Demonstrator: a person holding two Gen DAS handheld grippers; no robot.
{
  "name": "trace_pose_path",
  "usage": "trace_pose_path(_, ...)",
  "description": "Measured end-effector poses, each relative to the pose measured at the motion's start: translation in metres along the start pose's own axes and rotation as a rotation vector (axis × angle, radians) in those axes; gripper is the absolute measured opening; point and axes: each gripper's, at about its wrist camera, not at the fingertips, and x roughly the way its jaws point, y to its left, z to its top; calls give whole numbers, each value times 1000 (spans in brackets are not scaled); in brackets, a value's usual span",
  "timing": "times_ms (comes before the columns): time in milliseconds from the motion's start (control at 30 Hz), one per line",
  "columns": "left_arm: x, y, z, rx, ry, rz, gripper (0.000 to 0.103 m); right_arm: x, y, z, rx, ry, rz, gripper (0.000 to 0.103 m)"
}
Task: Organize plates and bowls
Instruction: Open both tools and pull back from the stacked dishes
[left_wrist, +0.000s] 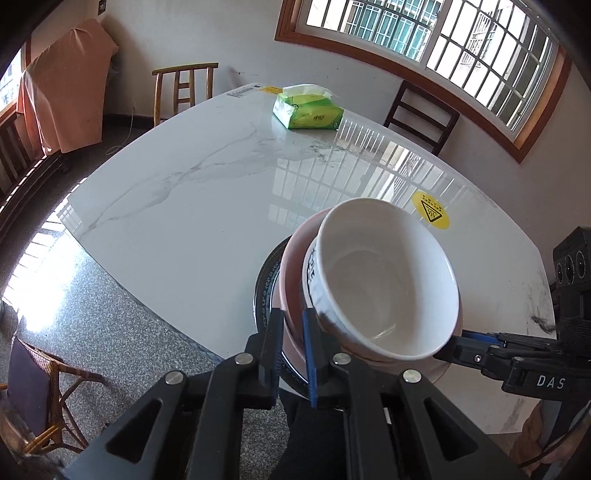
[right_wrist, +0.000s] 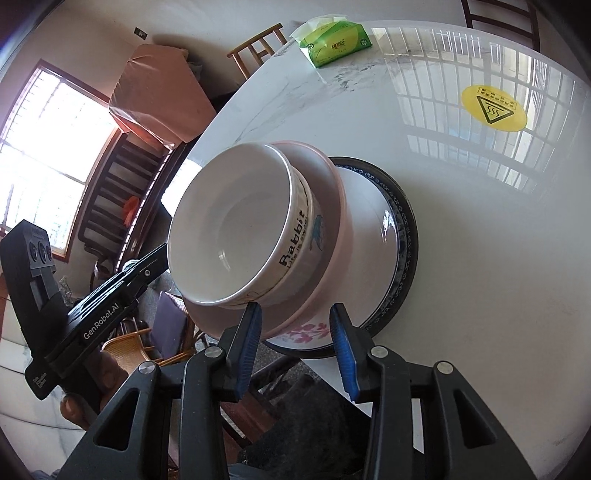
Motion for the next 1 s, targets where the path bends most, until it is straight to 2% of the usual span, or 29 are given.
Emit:
trace_pose_path(100, -6, 0, -5, -2, -44, -14, 12, 0, -4, 2, 6, -18, -14, 35)
trace_pose_path(167, -16, 0, -13, 12, -114, -22, 12, -7, -2, 0, -19, -60, -33, 35)
trace_pose_path(300, -38, -2, -33, 32, -266, 0, 12, -38, 5, -13, -76, -238, -29, 35)
trace_pose_path(367, -49, -5, -46, 48, -346, 13, 13, -58, 16, -30, -135, -375, -32, 38)
trace_pose_path(433, -58, -7, -59, 43, -425, 13, 17, -73, 28, -54, -204, -544, -66, 56)
trace_pose_path(500, -64, -9, -71, 19, -492, 34, 20, -79, 36, -78, -242, -681, -73, 90)
trace_pose_path(533, -65, -12, -75, 19, -509, 54, 21, -79, 39, -87, -252, -726, -67, 93)
trace_pose_path(567, -65, -15, -79, 30, -510, 67, 20, -78, 41, -96, -264, -762, -78, 94)
trace_pose_path(633, -63, -24, -83, 72, -494, 62, 21, -73, 50, -111, -314, -819, -166, 94)
trace_pose_path(733, -61, -34, -93, 102, -485, 54, 21, -62, 58, -124, -376, -839, -301, 100)
trace_pose_path(933, -61, -51, -109, 166, -468, 68, 21, -67, 56, -157, -346, -930, -361, 101)
trace_pose_path(1000, -62, -56, -113, 190, -478, 76, 21, -69, 60, -168, -357, -970, -413, 103)
